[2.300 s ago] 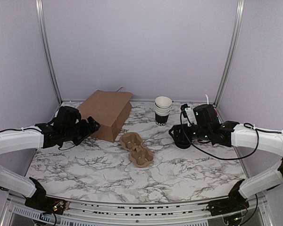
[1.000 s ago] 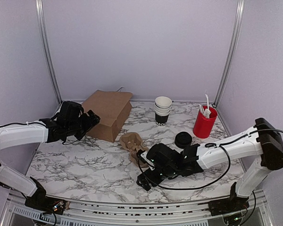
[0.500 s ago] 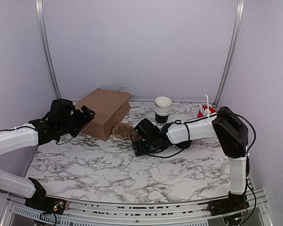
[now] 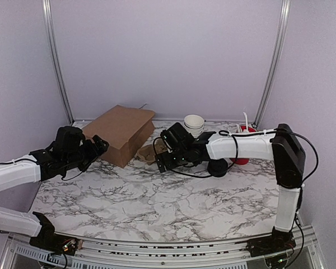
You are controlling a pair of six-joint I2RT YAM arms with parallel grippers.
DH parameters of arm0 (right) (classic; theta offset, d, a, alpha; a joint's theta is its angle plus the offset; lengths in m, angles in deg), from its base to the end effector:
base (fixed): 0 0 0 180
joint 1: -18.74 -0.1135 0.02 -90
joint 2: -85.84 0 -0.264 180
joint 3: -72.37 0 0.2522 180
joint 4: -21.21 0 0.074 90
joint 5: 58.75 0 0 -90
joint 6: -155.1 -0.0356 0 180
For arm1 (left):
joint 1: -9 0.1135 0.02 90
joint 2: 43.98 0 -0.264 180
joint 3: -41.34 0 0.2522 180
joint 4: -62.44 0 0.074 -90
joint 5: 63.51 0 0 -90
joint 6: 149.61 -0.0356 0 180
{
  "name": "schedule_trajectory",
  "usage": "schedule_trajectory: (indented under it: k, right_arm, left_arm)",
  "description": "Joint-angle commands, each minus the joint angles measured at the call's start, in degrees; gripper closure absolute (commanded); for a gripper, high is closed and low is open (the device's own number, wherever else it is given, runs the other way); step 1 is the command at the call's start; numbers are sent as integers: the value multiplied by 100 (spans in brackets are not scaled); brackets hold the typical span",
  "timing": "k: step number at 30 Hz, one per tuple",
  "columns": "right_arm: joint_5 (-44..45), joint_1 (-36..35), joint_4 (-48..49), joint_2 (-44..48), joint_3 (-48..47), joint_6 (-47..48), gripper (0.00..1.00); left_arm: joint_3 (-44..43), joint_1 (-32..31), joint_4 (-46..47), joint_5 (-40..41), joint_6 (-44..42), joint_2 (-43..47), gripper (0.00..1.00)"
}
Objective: Pack the takeout coffee
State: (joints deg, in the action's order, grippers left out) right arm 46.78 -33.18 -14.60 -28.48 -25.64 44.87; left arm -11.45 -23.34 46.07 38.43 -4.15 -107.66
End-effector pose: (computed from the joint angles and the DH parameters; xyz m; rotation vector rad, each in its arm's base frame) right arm 0.2772 0.3383 0.1978 -0.5575 2.3834 0.2246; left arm 0.2129 -0.1261 0.2526 -0.5558 2.0444 -0.7345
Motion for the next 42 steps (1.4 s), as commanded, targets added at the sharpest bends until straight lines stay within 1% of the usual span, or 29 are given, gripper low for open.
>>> schedule_trajectory:
  k: [1, 4, 6, 9, 12, 17, 22, 23, 24, 25, 27, 28, 31, 33, 36, 39, 42]
  right_arm:
    - [63, 28, -177, 821, 9, 402, 1]
    - [171, 181, -315, 1085, -316, 735, 1]
    - [28, 495, -371, 1086, -554, 958, 2]
    - [-276, 910, -592, 882, -1048, 1228, 7]
    - [-545, 1151, -819, 594, -1577, 1481, 12]
    - [-743, 1540, -1281, 28, -2445, 1732, 26]
    - [-743, 1720, -1479, -333, -2875, 1838, 35]
    - [-732, 1720, -1494, -414, -2930, 1874, 40]
    - [-658, 1720, -1511, -525, -2999, 1893, 47]
    - [-575, 1716, -1525, -602, -3068, 1924, 49]
    - [-382, 1720, -1482, -704, -3116, 1992, 50]
    - [-297, 1722, -1448, -727, -3115, 2022, 50]
    - [-117, 1720, -1375, -811, -3118, 2085, 51]
    - [-32, 1719, -1360, -864, -3148, 2093, 55]
    - [-15, 1716, -1313, -900, -3135, 2090, 59]
    - [-5, 1720, -1319, -954, -3138, 2087, 67]
    - [63, 1721, -1274, -952, -3075, 2064, 76]
  left_arm:
    - [-7, 9, -145, -173, -239, 200, 1]
    - [-117, 17, -265, -290, -403, 253, 1]
    - [-254, 12, -404, -396, -558, 251, 1]
    - [-516, 15, -670, -537, -790, 278, 1]
    - [-899, 13, -1111, -748, -1229, 238, 1]
    - [-1854, 15, -2220, -726, -2096, 7, 1]
    - [-2400, 15, -2660, -447, -2872, -183, 1]
    - [-2441, 13, -2673, -184, -3089, -199, 1]
    - [-2451, 12, -2672, 150, -3368, -212, 1]
    - [-2437, 16, -2666, 517, -3540, -223, 1]
    - [-2378, 12, -2618, 1052, -3877, -213, 1]
    - [-2316, 16, -2534, 1196, -3997, -176, 1]
    - [-1981, 38, -2159, 1282, -4214, 64, 1]
    - [-1791, 99, -1909, 1207, -4251, 232, 1]
    - [-1630, 176, -1850, 1298, -4244, 380, 1]
    - [-1513, 189, -1852, 1624, -4316, 451, 1]
    - [-1456, 190, -1840, 1678, -4316, 470, 1]
